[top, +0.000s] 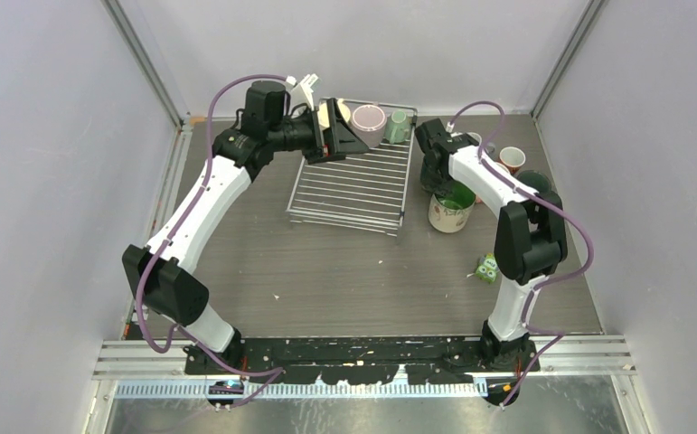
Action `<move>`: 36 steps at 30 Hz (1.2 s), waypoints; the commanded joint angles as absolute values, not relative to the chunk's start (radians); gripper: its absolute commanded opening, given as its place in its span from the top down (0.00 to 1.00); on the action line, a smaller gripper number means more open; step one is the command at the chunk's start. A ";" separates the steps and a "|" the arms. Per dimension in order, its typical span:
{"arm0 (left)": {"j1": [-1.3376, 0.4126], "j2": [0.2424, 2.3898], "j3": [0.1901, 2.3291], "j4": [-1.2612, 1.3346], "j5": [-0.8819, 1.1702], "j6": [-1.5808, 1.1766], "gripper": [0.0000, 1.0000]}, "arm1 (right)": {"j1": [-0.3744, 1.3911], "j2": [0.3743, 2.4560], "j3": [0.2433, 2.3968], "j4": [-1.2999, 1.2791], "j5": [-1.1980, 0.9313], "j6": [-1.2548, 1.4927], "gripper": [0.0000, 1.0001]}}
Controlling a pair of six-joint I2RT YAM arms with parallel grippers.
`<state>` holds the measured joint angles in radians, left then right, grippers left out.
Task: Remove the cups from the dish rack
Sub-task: Place the cup at the center of the board.
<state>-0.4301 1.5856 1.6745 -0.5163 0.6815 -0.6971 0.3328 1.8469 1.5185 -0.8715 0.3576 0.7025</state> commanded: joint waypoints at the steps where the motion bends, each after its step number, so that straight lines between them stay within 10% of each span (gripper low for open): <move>1: -0.433 1.549 1.684 -0.502 0.699 -0.678 0.04 | 0.337 1.850 1.611 -0.829 0.471 0.738 0.99; 20: -0.433 1.568 1.677 -0.511 0.710 -0.666 0.04 | 0.339 1.905 1.598 -0.794 0.444 0.749 0.99; 36: -0.442 1.594 1.672 -0.522 0.698 -0.651 0.02 | 0.339 1.870 1.562 -0.795 0.426 0.744 0.61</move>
<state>-0.4332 1.5890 1.6711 -0.5224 0.6823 -0.6716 0.3393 1.9373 1.5520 -0.8341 0.3862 0.7395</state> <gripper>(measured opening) 0.978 0.359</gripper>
